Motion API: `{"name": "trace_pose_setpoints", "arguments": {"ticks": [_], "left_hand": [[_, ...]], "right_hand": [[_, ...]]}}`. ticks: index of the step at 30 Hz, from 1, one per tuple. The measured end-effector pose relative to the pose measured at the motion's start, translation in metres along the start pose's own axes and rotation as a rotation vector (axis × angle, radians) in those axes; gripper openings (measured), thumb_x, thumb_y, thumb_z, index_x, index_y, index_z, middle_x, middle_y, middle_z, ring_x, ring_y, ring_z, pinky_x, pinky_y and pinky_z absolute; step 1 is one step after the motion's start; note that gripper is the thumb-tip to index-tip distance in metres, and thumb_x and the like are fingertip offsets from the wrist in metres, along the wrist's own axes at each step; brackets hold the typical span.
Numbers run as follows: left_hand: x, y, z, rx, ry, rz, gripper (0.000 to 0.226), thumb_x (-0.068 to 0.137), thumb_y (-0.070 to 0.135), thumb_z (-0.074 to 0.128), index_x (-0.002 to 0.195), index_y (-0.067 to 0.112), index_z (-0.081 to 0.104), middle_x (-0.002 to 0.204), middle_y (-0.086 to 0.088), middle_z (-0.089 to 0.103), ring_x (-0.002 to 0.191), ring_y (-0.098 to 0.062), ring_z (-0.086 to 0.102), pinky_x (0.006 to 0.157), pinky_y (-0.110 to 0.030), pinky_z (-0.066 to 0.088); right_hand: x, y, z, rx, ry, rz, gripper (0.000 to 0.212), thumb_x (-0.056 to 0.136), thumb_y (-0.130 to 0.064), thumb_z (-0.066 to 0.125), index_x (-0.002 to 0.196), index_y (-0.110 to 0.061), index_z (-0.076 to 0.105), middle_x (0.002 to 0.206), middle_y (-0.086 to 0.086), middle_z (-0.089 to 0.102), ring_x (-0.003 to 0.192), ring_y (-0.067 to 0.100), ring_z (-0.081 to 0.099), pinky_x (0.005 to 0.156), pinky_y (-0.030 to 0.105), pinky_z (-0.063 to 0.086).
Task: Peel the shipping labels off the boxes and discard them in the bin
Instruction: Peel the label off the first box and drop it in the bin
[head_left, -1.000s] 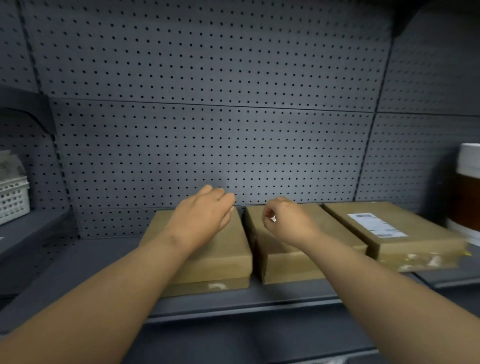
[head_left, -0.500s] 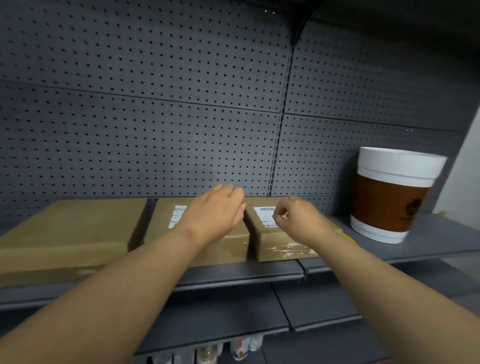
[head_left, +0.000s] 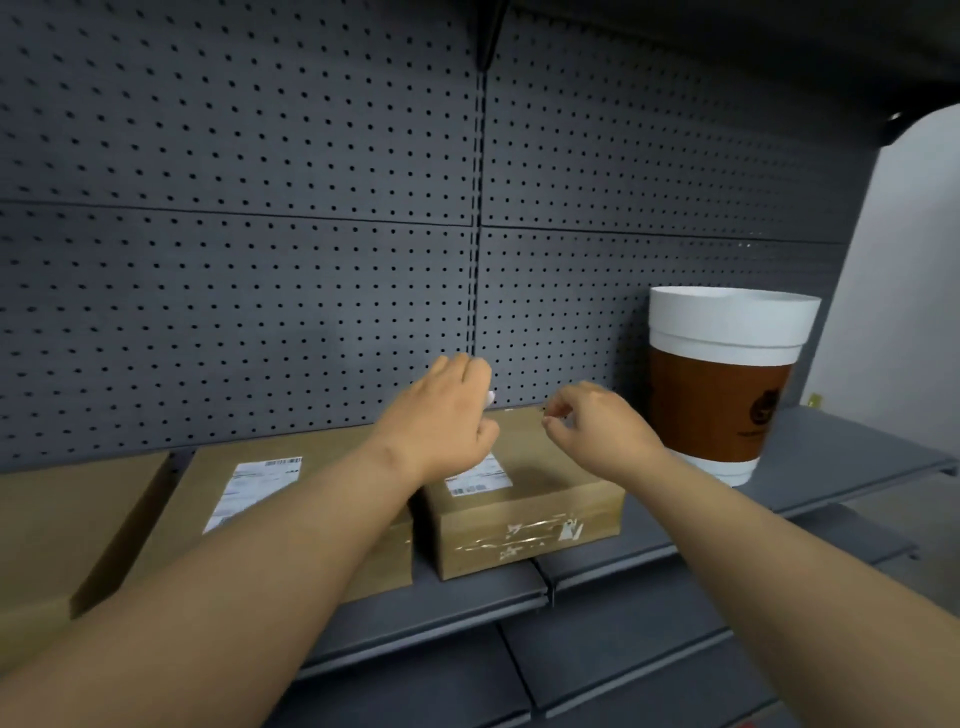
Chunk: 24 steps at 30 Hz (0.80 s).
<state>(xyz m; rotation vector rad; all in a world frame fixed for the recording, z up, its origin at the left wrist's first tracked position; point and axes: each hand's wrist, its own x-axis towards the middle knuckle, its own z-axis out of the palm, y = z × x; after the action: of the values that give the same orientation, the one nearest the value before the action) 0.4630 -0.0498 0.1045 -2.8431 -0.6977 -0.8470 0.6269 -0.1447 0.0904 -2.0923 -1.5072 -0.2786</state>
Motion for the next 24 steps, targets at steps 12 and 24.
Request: {"name": "trace_pose_setpoints", "arguments": {"ticks": [12, 24], "left_hand": [[0.136, 0.052, 0.028, -0.099, 0.032, 0.148, 0.018, 0.098, 0.018, 0.030, 0.102, 0.006, 0.043, 0.111, -0.011, 0.034, 0.066, -0.021, 0.042, 0.053, -0.030, 0.033], [0.278, 0.142, 0.056, -0.332, 0.145, 0.228, 0.031, 0.095, 0.011, 0.030, 0.123, 0.014, 0.043, 0.107, 0.003, 0.035, 0.078, -0.012, 0.041, 0.059, -0.026, 0.037]], "right_hand": [[0.039, 0.096, -0.065, 0.010, 0.232, 0.148, 0.015, 0.089, -0.024, 0.052, 0.098, -0.016, 0.061, 0.104, 0.004, 0.058, 0.090, 0.021, 0.056, 0.075, 0.033, 0.047], [0.095, 0.218, -0.140, 0.001, 0.426, 0.122, 0.009, 0.088, -0.027, 0.050, 0.093, -0.024, 0.058, 0.096, -0.009, 0.052, 0.084, 0.012, 0.050, 0.066, 0.024, 0.036]]}}
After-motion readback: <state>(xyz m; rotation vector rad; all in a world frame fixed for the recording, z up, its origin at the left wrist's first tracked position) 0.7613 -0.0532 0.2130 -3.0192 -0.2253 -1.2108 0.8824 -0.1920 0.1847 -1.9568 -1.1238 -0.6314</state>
